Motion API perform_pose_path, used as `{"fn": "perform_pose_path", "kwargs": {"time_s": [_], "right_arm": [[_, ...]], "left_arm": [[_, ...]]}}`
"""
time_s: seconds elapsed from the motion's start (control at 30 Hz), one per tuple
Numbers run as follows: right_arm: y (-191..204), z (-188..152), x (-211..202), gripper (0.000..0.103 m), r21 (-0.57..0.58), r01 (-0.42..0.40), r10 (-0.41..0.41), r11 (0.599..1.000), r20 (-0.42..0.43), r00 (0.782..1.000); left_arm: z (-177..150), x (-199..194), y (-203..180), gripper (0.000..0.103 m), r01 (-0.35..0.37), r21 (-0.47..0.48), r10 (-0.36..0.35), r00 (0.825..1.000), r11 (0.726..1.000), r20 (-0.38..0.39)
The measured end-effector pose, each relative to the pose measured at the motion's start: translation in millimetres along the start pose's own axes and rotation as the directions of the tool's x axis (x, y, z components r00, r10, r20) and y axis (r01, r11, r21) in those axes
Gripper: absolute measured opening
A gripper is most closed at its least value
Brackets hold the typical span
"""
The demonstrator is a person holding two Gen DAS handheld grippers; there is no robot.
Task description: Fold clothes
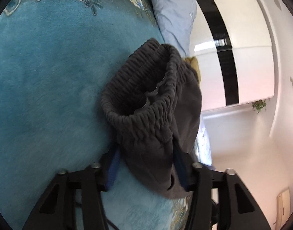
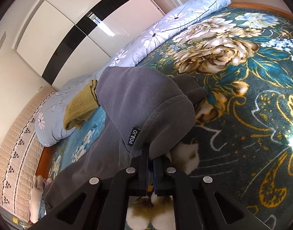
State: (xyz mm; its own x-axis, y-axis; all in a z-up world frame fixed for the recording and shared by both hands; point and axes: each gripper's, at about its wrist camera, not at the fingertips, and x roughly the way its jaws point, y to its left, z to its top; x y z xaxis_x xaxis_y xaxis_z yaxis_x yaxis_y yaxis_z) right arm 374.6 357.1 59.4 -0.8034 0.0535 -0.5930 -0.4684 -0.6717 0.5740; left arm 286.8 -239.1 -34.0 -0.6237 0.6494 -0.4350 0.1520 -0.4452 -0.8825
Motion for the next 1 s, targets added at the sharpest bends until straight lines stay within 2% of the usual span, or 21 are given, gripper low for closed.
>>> {"fn": "perform_pose_path", "kwargs": {"time_s": [0.1, 0.13, 0.17, 0.23, 0.27, 0.3, 0.33, 0.43, 0.47, 0.53, 0.57, 0.63, 0.7, 0.77, 0.87, 0.93, 0.97, 1.0], "right_arm": [[1, -1, -1, 0.005, -0.004, -0.001, 0.001, 1.0, 0.002, 1.0], [1, -1, -1, 0.004, -0.005, -0.001, 0.001, 1.0, 0.002, 1.0], [2, -1, -2, 0.004, -0.007, -0.003, 0.003, 1.0, 0.003, 1.0], [6, -5, -6, 0.004, -0.014, -0.02, 0.02, 1.0, 0.01, 1.0], [9, -7, -8, 0.004, -0.018, -0.029, 0.029, 0.999, 0.014, 0.999], [11, -8, -11, 0.004, -0.022, -0.037, 0.037, 0.999, 0.017, 0.999], [13, -10, -13, 0.004, -0.026, -0.046, 0.046, 0.999, 0.021, 0.999], [20, -15, -19, 0.004, -0.038, -0.071, 0.072, 0.997, 0.031, 0.997], [22, -17, -22, 0.008, -0.042, -0.079, 0.081, 0.996, 0.034, 0.996], [20, -17, -20, 0.008, -0.016, -0.106, 0.106, 0.994, 0.028, 0.994], [17, -15, -18, 0.008, 0.009, -0.122, 0.122, 0.993, 0.022, 0.992], [9, -11, -11, 0.012, 0.069, -0.144, 0.143, 0.987, 0.013, 0.99], [-2, -3, -3, 0.025, 0.163, -0.169, 0.168, 0.972, 0.022, 0.986], [-13, 6, 5, 0.027, 0.263, -0.21, 0.205, 0.942, 0.046, 0.978], [-20, 24, 8, 0.027, 0.354, -0.212, 0.196, 0.911, 0.08, 0.977], [-8, 42, 3, 0.017, 0.345, -0.201, 0.18, 0.917, 0.093, 0.979], [1, 53, -1, 0.005, 0.326, -0.195, 0.173, 0.925, 0.097, 0.98], [12, 62, -7, 0.005, 0.292, -0.191, 0.168, 0.937, 0.104, 0.98]], "left_arm": [[-2, -8, -9, 0.018, -0.038, 0.08, 0.034, 0.998, 0.996, 0.055], [-5, -19, -17, 0.017, -0.022, 0.118, 0.008, 0.993, 0.993, 0.12], [-8, -32, -25, 0.015, -0.005, 0.159, -0.026, 0.982, 0.987, 0.188], [-13, -59, -45, 0.015, 0.069, 0.259, -0.145, 0.947, 0.963, 0.286], [-15, -71, -53, 0.016, 0.094, 0.303, -0.191, 0.932, 0.948, 0.308], [-17, -76, -56, 0.016, 0.103, 0.324, -0.211, 0.925, 0.94, 0.316], [-16, -78, -54, 0.016, 0.101, 0.314, -0.205, 0.927, 0.944, 0.316], [-6, -63, -18, 0.016, 0.094, 0.127, -0.124, 0.959, 0.987, 0.255], [-4, -58, -2, 0.015, 0.093, 0.053, -0.103, 0.968, 0.994, 0.229], [-2, -51, 20, 0.015, 0.101, -0.061, -0.088, 0.978, 0.993, 0.187], [-2, -49, 23, 0.015, 0.118, -0.073, -0.102, 0.977, 0.99, 0.185], [-3, -53, 14, 0.015, 0.115, -0.026, -0.107, 0.973, 0.993, 0.203], [-7, -57, 7, 0.015, 0.109, 0.014, -0.109, 0.97, 0.994, 0.217], [-8, -58, 9, 0.015, 0.124, 0.017, -0.124, 0.967, 0.992, 0.224], [-5, -57, 13, 0.015, 0.145, -0.006, -0.14, 0.965, 0.989, 0.22], [-1, -58, 12, 0.015, 0.151, -0.001, -0.147, 0.965, 0.989, 0.215], [0, -57, 10, 0.015, 0.155, 0.012, -0.154, 0.965, 0.988, 0.214], [1, -57, 7, 0.015, 0.163, 0.026, -0.165, 0.962, 0.986, 0.216]]}}
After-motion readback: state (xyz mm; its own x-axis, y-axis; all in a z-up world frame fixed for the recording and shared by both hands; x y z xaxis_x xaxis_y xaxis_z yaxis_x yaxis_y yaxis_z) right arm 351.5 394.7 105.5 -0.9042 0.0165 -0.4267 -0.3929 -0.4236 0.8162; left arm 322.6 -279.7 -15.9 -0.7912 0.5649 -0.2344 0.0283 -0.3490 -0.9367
